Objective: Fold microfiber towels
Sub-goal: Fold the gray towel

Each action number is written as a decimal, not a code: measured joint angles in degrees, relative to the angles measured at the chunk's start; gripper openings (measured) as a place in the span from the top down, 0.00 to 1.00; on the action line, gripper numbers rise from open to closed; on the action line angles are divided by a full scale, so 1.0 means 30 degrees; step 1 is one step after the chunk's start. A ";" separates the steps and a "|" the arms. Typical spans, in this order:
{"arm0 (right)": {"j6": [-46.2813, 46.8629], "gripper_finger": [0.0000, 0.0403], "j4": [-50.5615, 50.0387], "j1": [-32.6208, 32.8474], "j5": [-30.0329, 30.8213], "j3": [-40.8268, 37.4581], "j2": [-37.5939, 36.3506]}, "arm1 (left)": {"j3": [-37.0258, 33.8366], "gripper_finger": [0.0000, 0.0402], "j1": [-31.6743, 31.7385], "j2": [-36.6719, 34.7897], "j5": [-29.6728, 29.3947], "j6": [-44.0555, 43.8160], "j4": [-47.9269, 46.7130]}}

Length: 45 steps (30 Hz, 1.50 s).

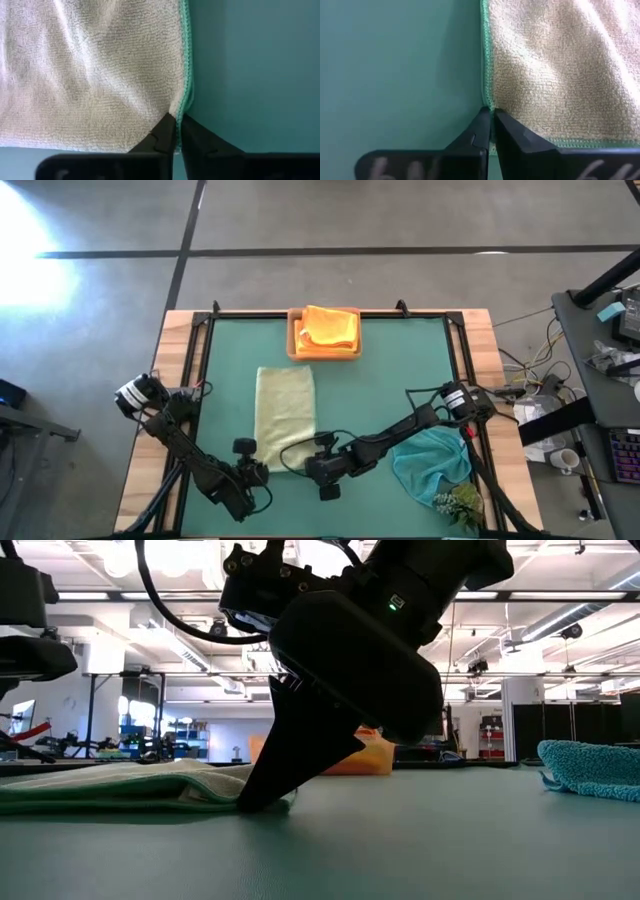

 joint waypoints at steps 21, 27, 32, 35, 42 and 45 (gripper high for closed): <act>0.4563 0.98 -0.9740 0.2412 -0.0480 0.6346 -0.0810 | 0.4890 0.98 0.0016 -0.1567 0.4025 0.0024 0.0161; 0.3966 0.98 -1.0679 0.2755 0.2960 0.7996 -0.0833 | 0.6699 0.98 0.0000 -0.1667 0.3322 -0.0001 -0.1980; 0.3956 0.98 -1.0569 0.1342 0.4136 0.7588 -0.0839 | 0.7367 0.98 0.0275 -0.1727 0.0683 -0.1164 -0.7968; 0.3932 0.98 -1.0590 0.0262 0.4652 0.7160 -0.0734 | 0.7095 0.98 0.0837 -0.1810 0.0351 -0.2408 -1.0789; 0.3214 0.98 -0.9179 -0.2486 0.5354 0.6357 -0.0641 | 0.5243 0.98 0.2770 -0.1841 0.0187 -0.2502 -1.2150; 0.2529 0.98 -0.7919 -0.3394 0.4877 0.5933 -0.0614 | 0.4202 0.98 0.3883 -0.1857 0.0194 -0.3167 -1.2466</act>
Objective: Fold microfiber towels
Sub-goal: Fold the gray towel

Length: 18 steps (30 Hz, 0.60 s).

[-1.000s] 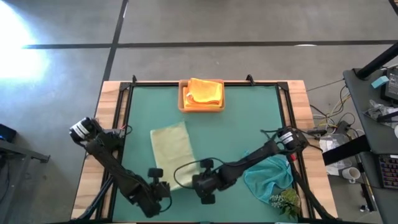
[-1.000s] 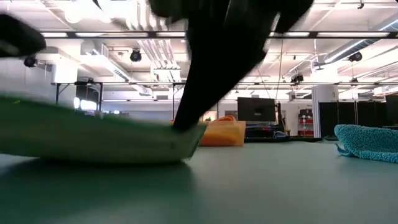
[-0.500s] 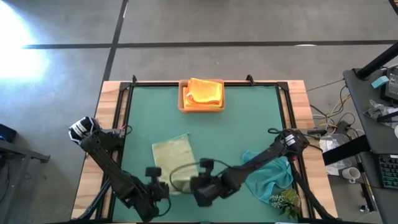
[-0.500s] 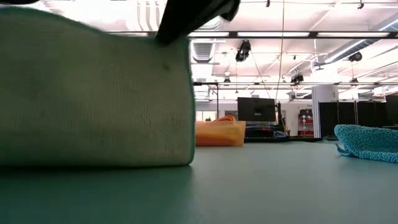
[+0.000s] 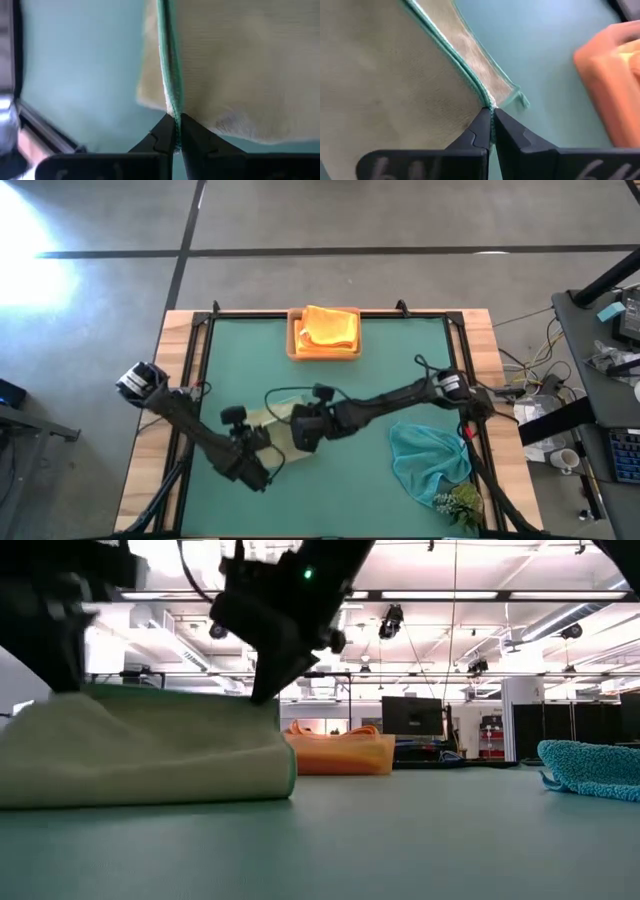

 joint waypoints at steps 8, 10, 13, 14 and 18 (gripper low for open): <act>-0.0129 0.98 0.2662 -0.1116 -0.1163 -0.1697 0.0015 | -0.1561 0.98 0.1998 -0.0098 0.0112 0.0308 -0.0599; -0.0110 0.98 0.2825 -0.1279 -0.1162 -0.1911 0.0015 | -0.1696 0.98 0.2269 -0.0144 0.0046 0.1035 -0.0385; -0.0323 0.98 0.3227 -0.1568 -0.1143 -0.2136 0.0015 | -0.1833 0.98 0.2724 -0.0137 -0.0071 0.1330 -0.0196; -0.0491 0.98 0.3523 -0.1607 -0.1113 -0.2228 0.0015 | -0.1864 0.98 0.2893 -0.0141 -0.0179 0.1323 -0.0279; -0.0803 0.94 0.3845 -0.1742 -0.1025 -0.2294 0.0015 | -0.1891 0.98 0.3259 -0.0159 -0.0682 0.2094 -0.0486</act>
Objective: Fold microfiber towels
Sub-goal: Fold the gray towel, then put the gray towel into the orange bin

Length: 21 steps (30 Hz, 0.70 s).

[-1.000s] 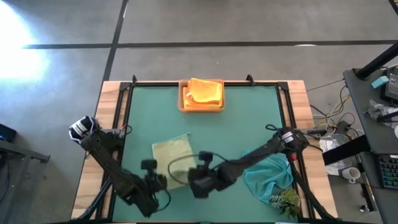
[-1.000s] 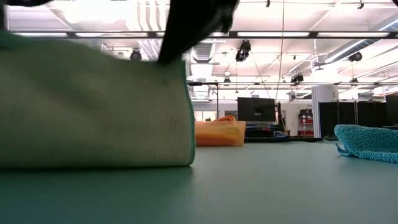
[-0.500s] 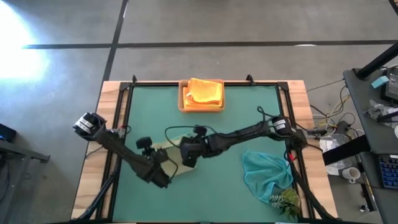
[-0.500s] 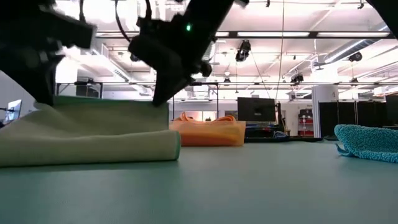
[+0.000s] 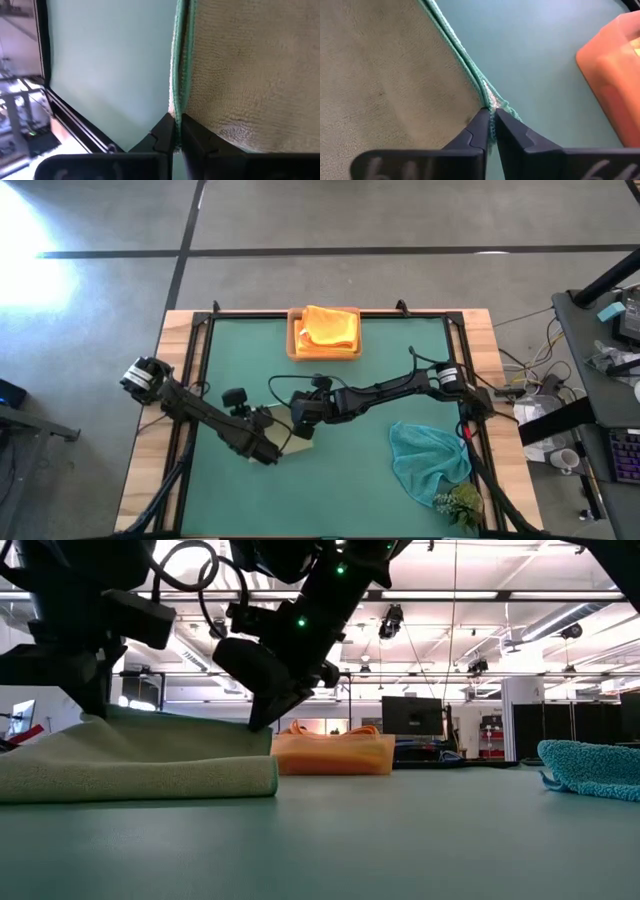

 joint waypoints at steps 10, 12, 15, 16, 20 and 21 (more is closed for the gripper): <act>0.0342 0.73 -0.0270 -0.0170 -0.1026 -0.0005 -0.0047 | 0.0000 0.76 0.0733 -0.0007 -0.0109 0.1156 -0.0065; 0.0286 0.69 -0.1111 -0.0163 -0.1100 -0.0005 -0.0216 | 0.0008 0.69 0.0851 -0.0007 -0.0077 0.1134 -0.0148; 0.0350 0.67 -0.3072 -0.0141 -0.1071 0.0053 -0.0826 | 0.0359 0.61 0.1053 -0.0025 0.1068 0.1269 -0.1546; 0.0291 0.66 -0.3553 -0.0128 -0.1003 0.0061 -0.1062 | 0.0523 0.59 0.1063 -0.0039 0.1455 0.1274 -0.2127; -0.0420 0.68 -0.4811 0.0181 -0.0872 -0.0452 -0.2614 | 0.1111 0.56 0.0652 -0.0663 0.2269 0.1158 -0.3183; -0.0681 0.69 -0.4980 0.0351 -0.0867 -0.0681 -0.2981 | 0.1229 0.56 0.0317 -0.0925 0.2331 0.1022 -0.3100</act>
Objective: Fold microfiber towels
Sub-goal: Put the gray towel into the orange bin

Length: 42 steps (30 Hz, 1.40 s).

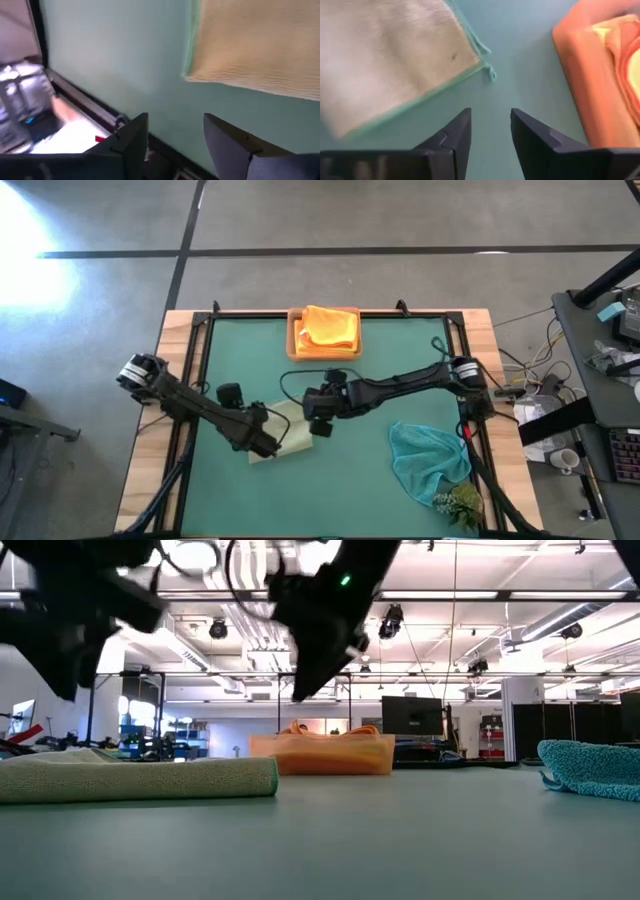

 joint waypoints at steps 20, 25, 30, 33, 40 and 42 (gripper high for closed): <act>-0.2529 0.78 1.1719 0.4688 -0.1680 -1.0028 -0.4358 | 0.0395 0.56 -0.8399 0.2437 -0.2160 -0.2969 0.8780; -0.4381 0.74 1.2502 0.4421 -0.2250 -0.9288 -0.3168 | 0.0286 0.56 -0.8369 0.3741 -0.2633 -0.2962 0.9096; -0.6570 0.68 1.2514 0.4048 -0.2215 -0.7485 -0.1422 | 0.0166 0.56 -0.8174 0.4395 -0.2943 -0.2955 0.9258; -0.7425 0.65 1.2386 0.3843 -0.2227 -0.6438 -0.0298 | 0.0114 0.56 -0.8083 0.4654 -0.3025 -0.2955 0.9409; -0.8096 0.62 0.9980 0.3407 -0.2004 -0.3765 0.1717 | -0.0300 0.56 -0.7596 0.5546 -0.3064 -0.3027 0.9350; -0.8318 0.62 0.9387 0.3262 -0.2060 -0.3254 0.2227 | -0.0445 0.56 -0.7493 0.5573 -0.3007 -0.3036 0.9399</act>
